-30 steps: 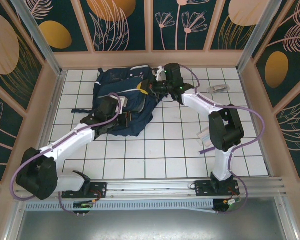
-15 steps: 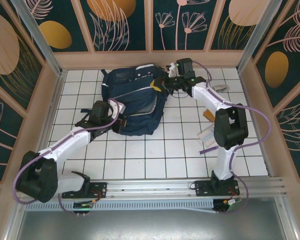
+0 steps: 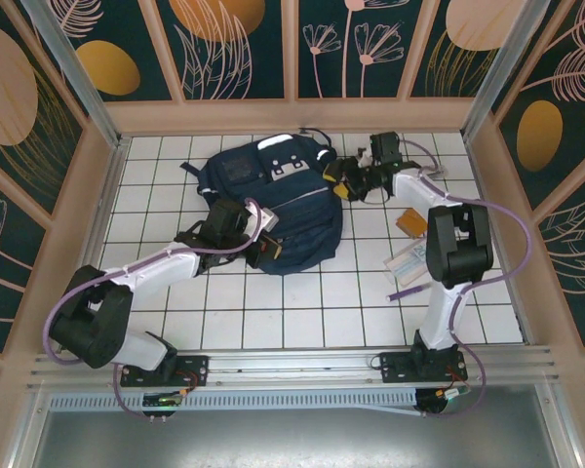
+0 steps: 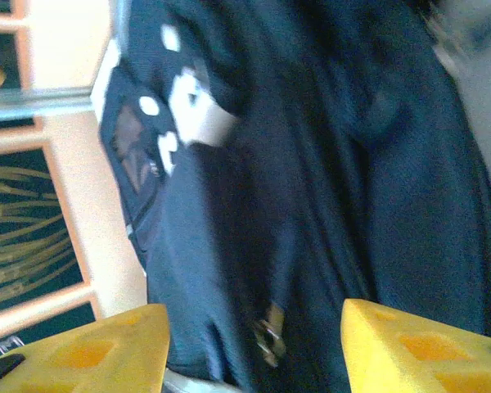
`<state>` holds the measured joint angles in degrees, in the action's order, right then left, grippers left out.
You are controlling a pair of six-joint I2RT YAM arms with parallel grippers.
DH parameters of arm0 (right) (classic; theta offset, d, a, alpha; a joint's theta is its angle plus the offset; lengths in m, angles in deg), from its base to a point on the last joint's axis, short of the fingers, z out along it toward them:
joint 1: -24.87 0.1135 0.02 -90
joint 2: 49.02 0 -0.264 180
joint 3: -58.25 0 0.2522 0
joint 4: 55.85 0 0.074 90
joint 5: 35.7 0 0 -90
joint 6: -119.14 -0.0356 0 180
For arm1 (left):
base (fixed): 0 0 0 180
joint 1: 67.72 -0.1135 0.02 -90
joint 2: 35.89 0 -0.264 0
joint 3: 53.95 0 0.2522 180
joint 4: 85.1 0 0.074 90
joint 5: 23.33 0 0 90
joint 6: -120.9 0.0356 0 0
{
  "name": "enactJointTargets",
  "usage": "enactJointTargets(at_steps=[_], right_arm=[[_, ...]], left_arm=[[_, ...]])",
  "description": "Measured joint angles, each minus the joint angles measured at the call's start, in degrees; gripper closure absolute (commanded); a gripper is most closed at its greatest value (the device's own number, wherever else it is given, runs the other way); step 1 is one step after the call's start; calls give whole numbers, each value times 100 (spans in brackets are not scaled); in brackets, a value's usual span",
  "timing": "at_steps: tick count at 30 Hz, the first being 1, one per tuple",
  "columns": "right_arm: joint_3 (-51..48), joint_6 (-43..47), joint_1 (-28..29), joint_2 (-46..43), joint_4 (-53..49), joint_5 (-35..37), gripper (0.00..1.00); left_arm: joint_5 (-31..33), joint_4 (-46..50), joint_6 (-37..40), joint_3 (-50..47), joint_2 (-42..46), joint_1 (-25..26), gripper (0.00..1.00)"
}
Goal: Pack the student bag
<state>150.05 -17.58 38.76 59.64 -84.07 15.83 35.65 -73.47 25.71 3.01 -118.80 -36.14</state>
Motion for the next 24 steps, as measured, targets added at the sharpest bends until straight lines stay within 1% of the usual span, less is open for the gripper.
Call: enactJointTargets(at_steps=[3,5,9,12,16,20,24], right_arm=[[-678,-402,81,-330,-2,57,40],[-914,-647,219,-494,-129,181,41],[-946,-949,688,-640,-295,422,42],[-944,-1147,914,-640,-295,485,42],[-896,-1388,1019,-640,-308,564,42],[-892,-1628,1060,-643,-354,619,41],[-890,-1690,1091,-844,-588,789,39]], left_arm=[[-136,-295,-293,0,-42,9,100],[-157,-376,-415,42,-103,13,100],[-155,-431,-588,162,-304,70,100],[-149,-433,-697,201,-387,83,100],[-103,-435,-828,267,-426,107,100],[24,-426,-909,341,-426,136,100],[149,-428,-979,376,-426,168,100]])
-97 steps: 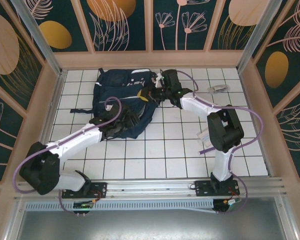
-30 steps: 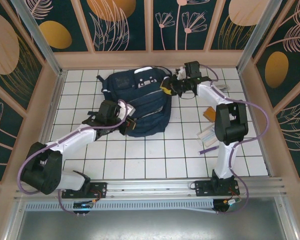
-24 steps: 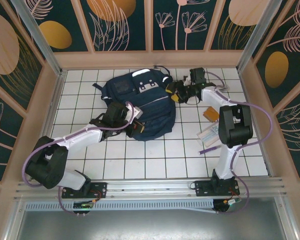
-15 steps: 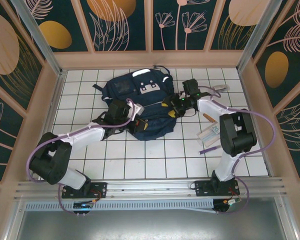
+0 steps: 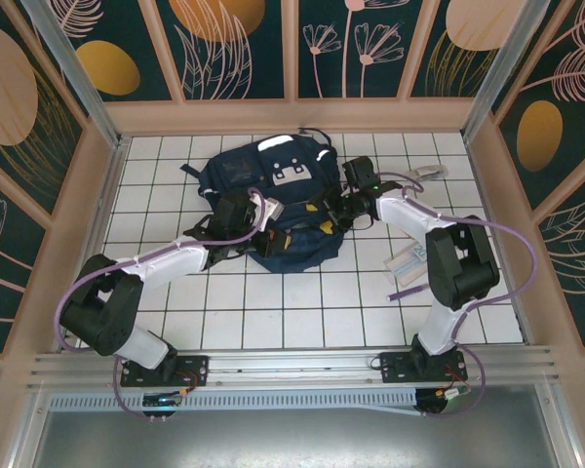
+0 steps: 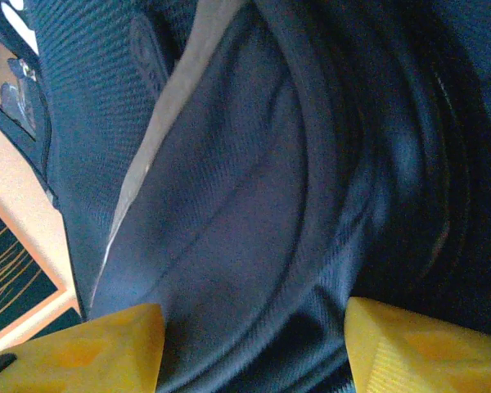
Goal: Pack the student bag
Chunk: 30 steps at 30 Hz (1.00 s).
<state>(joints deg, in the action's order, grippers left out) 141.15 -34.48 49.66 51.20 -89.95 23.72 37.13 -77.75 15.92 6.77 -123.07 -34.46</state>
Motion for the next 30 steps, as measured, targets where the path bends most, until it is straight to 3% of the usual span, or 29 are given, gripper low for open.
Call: enactJointTargets(at_steps=[9,13,15,19,23,30], right_arm=[[184,-308,409,-651,-533,39,41],[149,-658,723,-658,-387,83,59],[149,-741,756,-590,-308,138,73],[214,-675,728,-354,-258,306,91],[339,-507,754,-273,-291,457,100],[302,-341,590,-295,-223,542,100]], left_arm=[[177,-66,-15,168,-11,168,100],[197,-111,-13,195,-120,236,100],[205,-111,-11,240,-188,282,100],[317,-114,81,278,-212,319,100],[654,-17,498,278,-181,330,100],[1093,105,1045,22,319,267,100]])
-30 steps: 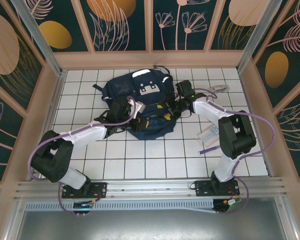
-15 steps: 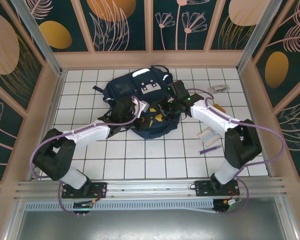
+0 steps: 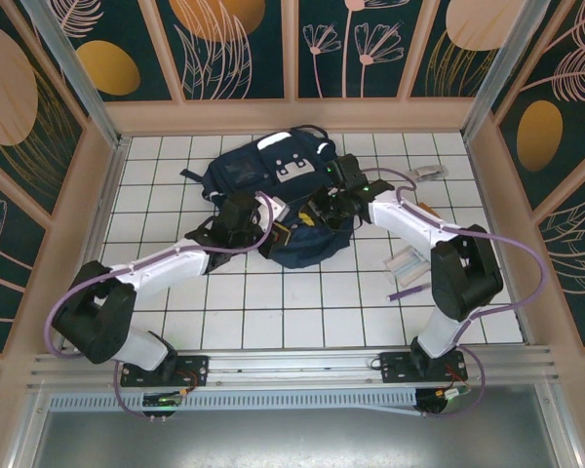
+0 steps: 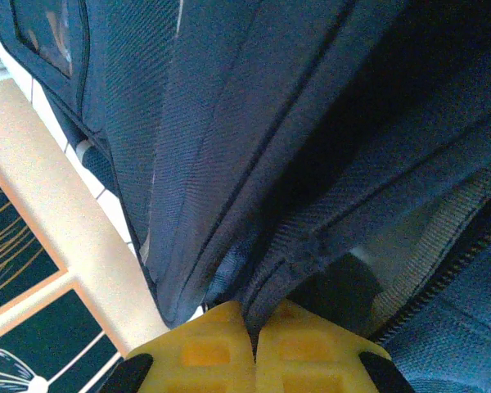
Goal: Pack the student bag
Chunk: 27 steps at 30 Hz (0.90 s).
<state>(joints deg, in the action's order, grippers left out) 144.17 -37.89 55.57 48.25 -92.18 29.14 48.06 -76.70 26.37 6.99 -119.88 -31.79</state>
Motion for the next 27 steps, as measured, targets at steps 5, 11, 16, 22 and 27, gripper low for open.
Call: enactJointTargets(at_steps=[5,11,16,22,27], right_arm=[[-17,179,-142,-205,24,155,100],[-17,315,-210,-437,138,160,100],[17,328,-210,-522,173,247,100],[227,374,-210,-815,188,527,100],[308,420,-254,-844,501,487,100]], left_arm=[[131,7,116,-409,306,-575,100],[603,-61,348,-658,286,-1344,100],[848,-247,457,-525,-151,-1602,100],[1388,-520,1069,-402,-529,-1646,79],[1838,-610,1683,-634,-463,-1729,63]])
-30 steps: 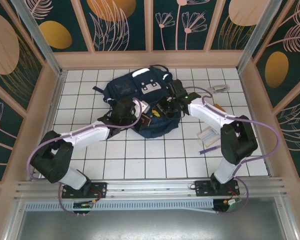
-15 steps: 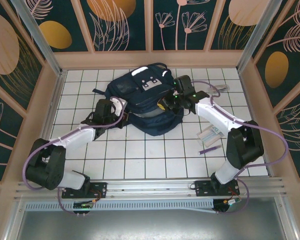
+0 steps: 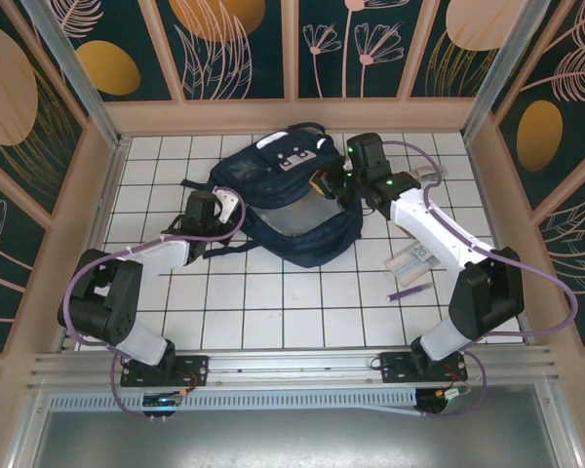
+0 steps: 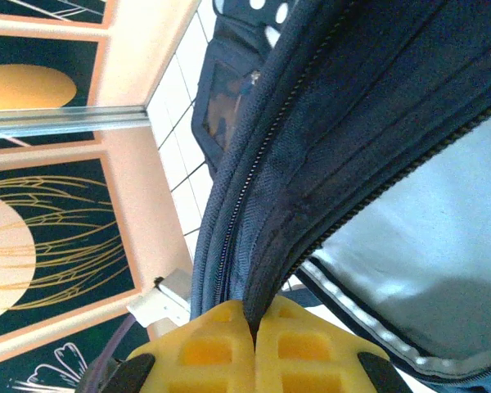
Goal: Pack the student bag
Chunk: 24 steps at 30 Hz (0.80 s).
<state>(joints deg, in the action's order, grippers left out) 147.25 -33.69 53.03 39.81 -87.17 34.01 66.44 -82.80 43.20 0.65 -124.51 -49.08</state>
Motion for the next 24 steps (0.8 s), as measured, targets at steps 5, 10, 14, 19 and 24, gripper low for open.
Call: enactJointTargets(at_steps=[5,10,14,19,24], right_arm=[[2,214,-11,127,234,-258,100],[4,369,-9,175,278,-278,100],[48,448,-9,221,282,-323,100],[50,490,-4,229,284,-376,100],[50,509,33,229,284,-376,100]], left_arm=[[131,-157,662,-299,505,-9,47],[-1029,-197,1370,-299,1045,-28,40],[-1915,-66,1926,-63,1113,212,37],[-1928,9,2393,507,822,846,14],[-1504,-203,2332,870,540,1071,12]])
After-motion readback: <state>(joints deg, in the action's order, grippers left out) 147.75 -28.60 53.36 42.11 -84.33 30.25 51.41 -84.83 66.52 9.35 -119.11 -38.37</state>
